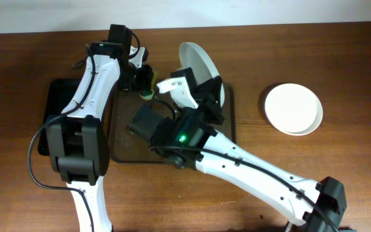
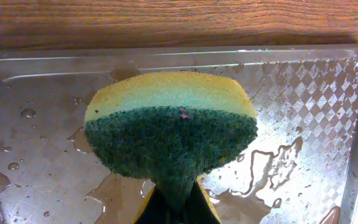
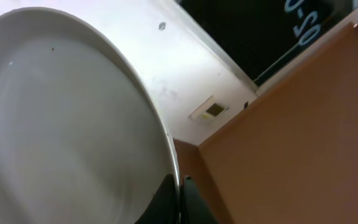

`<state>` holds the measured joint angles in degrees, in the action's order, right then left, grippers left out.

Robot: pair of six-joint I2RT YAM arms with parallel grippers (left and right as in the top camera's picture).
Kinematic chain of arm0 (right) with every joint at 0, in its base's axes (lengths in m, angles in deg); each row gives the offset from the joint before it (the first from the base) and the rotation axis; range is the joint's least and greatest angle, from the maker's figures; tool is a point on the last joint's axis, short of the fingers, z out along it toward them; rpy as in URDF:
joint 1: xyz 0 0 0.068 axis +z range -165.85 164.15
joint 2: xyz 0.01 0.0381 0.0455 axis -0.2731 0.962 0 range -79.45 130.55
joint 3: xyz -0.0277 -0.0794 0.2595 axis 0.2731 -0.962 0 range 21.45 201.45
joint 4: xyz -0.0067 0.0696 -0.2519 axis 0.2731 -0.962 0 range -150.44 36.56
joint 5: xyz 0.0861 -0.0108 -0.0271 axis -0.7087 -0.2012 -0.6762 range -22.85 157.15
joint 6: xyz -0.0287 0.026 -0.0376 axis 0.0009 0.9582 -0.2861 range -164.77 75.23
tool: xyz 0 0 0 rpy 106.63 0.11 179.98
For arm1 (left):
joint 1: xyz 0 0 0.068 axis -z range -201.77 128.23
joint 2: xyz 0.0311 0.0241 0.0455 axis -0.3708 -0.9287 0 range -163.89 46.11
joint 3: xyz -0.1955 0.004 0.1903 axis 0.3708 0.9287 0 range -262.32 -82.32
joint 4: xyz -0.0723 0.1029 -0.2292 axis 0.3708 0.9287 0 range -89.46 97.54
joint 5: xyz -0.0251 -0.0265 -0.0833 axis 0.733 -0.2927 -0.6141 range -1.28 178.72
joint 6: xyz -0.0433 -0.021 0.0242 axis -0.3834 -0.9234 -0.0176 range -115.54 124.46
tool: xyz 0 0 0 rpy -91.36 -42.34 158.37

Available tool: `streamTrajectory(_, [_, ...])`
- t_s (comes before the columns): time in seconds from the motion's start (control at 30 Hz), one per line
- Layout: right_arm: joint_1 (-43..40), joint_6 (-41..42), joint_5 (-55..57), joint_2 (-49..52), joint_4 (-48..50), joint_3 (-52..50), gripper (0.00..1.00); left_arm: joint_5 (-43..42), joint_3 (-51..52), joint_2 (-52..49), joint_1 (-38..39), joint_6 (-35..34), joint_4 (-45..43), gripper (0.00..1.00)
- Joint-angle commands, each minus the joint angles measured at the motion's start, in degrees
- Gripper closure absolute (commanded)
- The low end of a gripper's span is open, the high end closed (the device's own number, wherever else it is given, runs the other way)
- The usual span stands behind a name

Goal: Clean dirty plates on tray and stack at the side
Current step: 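Lift the last plate with the right gripper and stack it on the pile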

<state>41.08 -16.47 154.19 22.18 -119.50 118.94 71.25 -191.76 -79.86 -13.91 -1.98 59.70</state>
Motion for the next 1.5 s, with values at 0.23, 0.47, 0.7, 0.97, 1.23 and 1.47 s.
streamTrajectory(0.23, [-8.15,1.66,-23.61,-1.53,-4.57,0.00,0.96,0.39,-0.42,0.31,0.02,0.94,0.09,0.99])
streamTrajectory(0.47, [-39.21,1.31,-61.33,-1.51,-6.75,0.00,0.96,0.39,-0.42,0.31,0.02,0.94,0.07,0.99])
streamTrajectory(0.7, [-67.01,-0.72,-71.43,-0.66,-4.81,-5.31,0.96,0.39,-0.42,0.31,0.02,0.94,0.07,0.99])
streamTrajectory(0.97, [-72.32,-1.92,-75.60,-0.63,17.53,-27.32,0.69,5.99,-7.80,1.86,-6.84,0.96,11.02,0.99])
streamTrajectory(1.23, [-72.15,-5.62,-95.54,-0.90,15.96,-20.94,0.21,13.29,-13.14,5.03,-16.17,0.96,17.46,0.87])
streamTrajectory(1.47, [-66.03,-7.08,-96.98,-2.82,10.88,-17.00,0.21,27.52,4.79,4.98,-16.96,-7.37,10.62,0.78])
